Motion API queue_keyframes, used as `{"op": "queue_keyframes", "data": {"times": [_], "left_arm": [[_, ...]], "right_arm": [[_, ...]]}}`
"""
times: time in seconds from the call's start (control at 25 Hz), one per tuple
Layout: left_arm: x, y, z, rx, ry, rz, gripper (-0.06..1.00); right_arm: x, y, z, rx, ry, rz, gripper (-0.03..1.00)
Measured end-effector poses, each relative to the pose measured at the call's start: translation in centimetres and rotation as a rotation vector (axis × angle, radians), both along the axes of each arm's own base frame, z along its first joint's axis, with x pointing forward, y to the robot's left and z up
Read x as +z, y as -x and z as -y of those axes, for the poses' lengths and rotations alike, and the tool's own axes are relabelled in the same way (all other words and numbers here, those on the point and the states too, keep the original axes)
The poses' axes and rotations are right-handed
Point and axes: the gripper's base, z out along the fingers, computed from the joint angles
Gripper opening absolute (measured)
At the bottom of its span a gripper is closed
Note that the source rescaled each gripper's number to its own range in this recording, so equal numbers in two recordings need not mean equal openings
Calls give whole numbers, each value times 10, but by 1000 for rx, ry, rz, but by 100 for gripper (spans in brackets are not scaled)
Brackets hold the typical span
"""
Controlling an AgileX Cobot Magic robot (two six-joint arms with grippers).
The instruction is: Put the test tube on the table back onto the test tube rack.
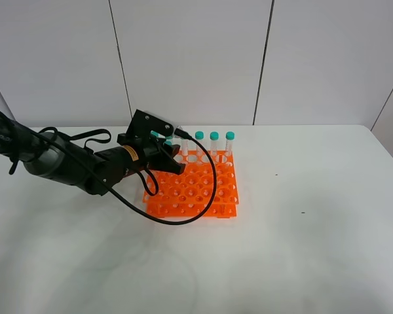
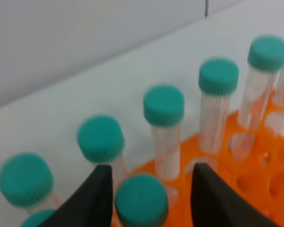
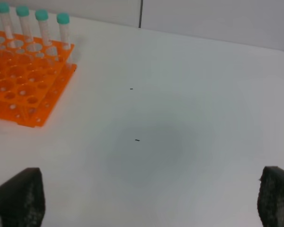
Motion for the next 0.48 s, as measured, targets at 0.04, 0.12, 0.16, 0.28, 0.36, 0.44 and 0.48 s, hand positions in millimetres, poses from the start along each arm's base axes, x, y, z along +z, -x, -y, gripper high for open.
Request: {"op": "queue_keyframes", "data": {"times": [0.04, 0.12, 0.16, 0.28, 0.36, 0.44, 0.48], "left_arm": [[7, 0, 0, 0, 8, 15, 34], [20, 2, -1, 1, 26, 42, 34], [28, 2, -1, 1, 36, 59, 35], [55, 7, -4, 3, 56, 104, 35], [78, 12, -7, 6, 69, 130, 35], [98, 19, -11, 10, 72, 140, 35], [107, 23, -13, 12, 69, 141, 37]], "right_arm": [[0, 0, 0, 0, 0, 0, 100], [0, 0, 0, 0, 0, 0, 100], [0, 0, 0, 0, 0, 0, 100], [0, 0, 0, 0, 0, 0, 100], [0, 0, 0, 0, 0, 0, 100], [0, 0, 0, 0, 0, 0, 100], [0, 0, 0, 0, 0, 0, 100]]}}
